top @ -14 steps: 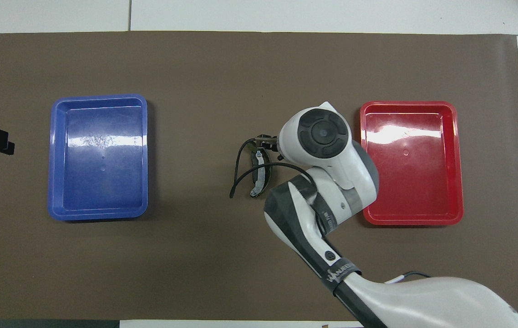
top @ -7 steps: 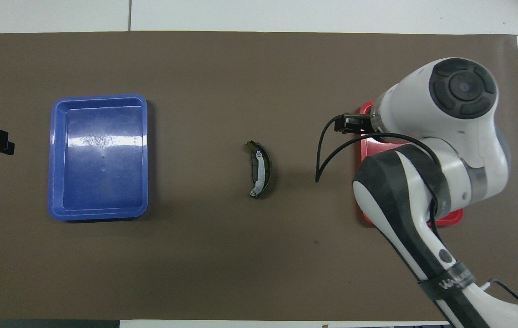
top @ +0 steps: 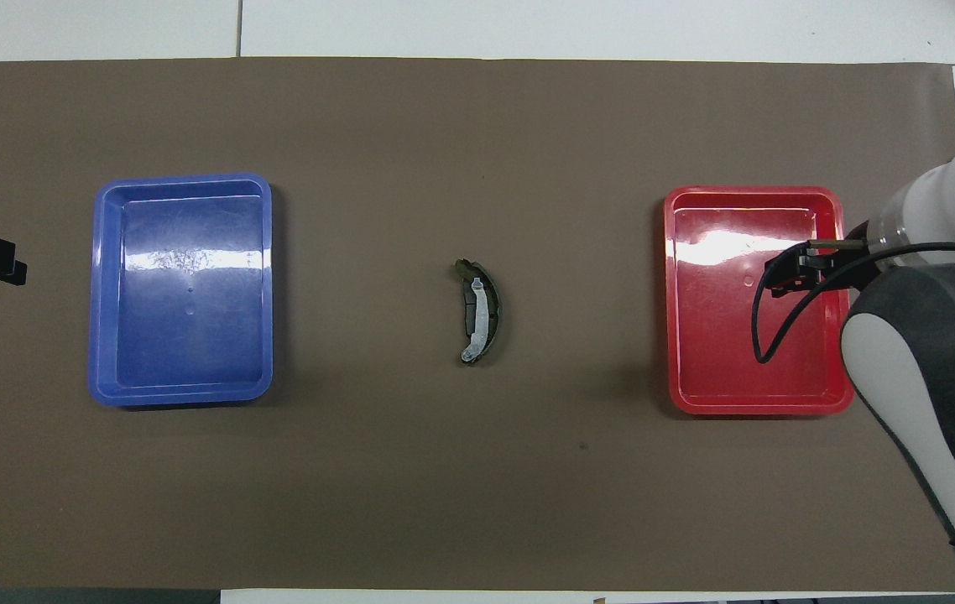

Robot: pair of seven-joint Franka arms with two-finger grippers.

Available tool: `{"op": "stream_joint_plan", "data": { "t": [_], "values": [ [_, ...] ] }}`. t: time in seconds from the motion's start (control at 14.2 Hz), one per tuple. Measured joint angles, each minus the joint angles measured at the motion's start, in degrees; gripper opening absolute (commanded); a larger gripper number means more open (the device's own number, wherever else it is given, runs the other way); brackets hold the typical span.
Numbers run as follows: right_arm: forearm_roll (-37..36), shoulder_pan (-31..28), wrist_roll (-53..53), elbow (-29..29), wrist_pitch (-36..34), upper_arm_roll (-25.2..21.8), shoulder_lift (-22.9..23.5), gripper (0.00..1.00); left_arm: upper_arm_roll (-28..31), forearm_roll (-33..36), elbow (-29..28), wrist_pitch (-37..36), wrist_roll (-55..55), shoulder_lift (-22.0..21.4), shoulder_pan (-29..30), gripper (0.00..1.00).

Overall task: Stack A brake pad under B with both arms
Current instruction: 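Release the shoe onto the pad and withdraw the right gripper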

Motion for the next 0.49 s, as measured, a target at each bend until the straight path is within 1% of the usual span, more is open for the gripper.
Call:
{"op": "stream_joint_plan", "data": {
  "t": [0.28, 0.49],
  "values": [
    [0.12, -5.16, -4.24, -0.88, -2.87, 0.00, -2.67, 1.00, 0.00, 0.00, 0.00, 0.00, 0.00, 0.00, 0.00, 1.00],
    [0.41, -6.18, -4.56, 2.64, -6.61, 0.07, -3.72, 1.00, 0.00, 0.00, 0.00, 0.00, 0.00, 0.00, 0.00, 1.00]
  ]
}}
